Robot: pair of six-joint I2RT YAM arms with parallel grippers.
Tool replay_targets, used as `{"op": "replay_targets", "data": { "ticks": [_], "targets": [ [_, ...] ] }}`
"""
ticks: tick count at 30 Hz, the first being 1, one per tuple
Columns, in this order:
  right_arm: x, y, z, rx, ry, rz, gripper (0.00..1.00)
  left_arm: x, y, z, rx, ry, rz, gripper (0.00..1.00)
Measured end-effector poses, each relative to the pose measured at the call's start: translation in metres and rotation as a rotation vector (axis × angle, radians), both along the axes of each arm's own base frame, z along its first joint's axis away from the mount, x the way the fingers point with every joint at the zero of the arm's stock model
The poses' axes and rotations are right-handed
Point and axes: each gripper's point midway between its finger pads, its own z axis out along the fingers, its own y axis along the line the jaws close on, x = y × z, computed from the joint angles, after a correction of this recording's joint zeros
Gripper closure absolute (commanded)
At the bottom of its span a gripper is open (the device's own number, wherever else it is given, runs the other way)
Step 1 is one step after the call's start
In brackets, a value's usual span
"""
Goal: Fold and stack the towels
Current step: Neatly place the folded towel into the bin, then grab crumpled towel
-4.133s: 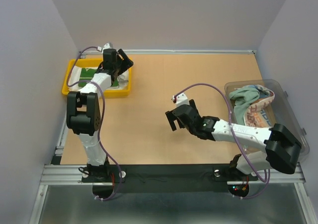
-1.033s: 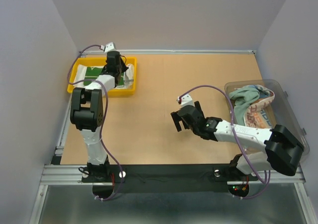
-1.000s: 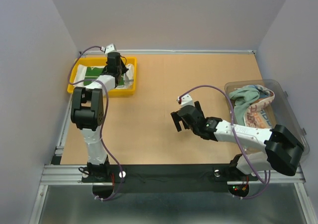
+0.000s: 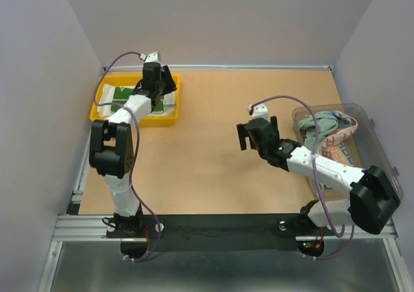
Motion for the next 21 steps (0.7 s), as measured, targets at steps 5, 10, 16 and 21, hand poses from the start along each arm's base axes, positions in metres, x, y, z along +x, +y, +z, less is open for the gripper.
{"op": "replay_targets", "data": {
  "ticks": [5, 10, 16, 21],
  "targets": [
    [0.040, -0.094, 0.048, 0.067, -0.089, -0.319, 0.05, -0.063, 0.018, 0.125, 0.004, -0.189, 0.008, 0.24],
    [0.038, -0.194, 0.070, 0.135, -0.138, -0.637, 0.06, -0.154, 0.043, 0.233, 0.018, -0.474, 0.023, 0.02],
    [0.021, -0.258, 0.037, 0.206, -0.053, -0.874, 0.08, -0.213, 0.064, 0.182, 0.070, -0.453, 0.056, 0.01],
    [0.018, -0.251, -0.014, 0.262, 0.092, -0.912, 0.14, -0.224, 0.069, 0.086, 0.147, -0.230, 0.051, 0.01]
  ]
}}
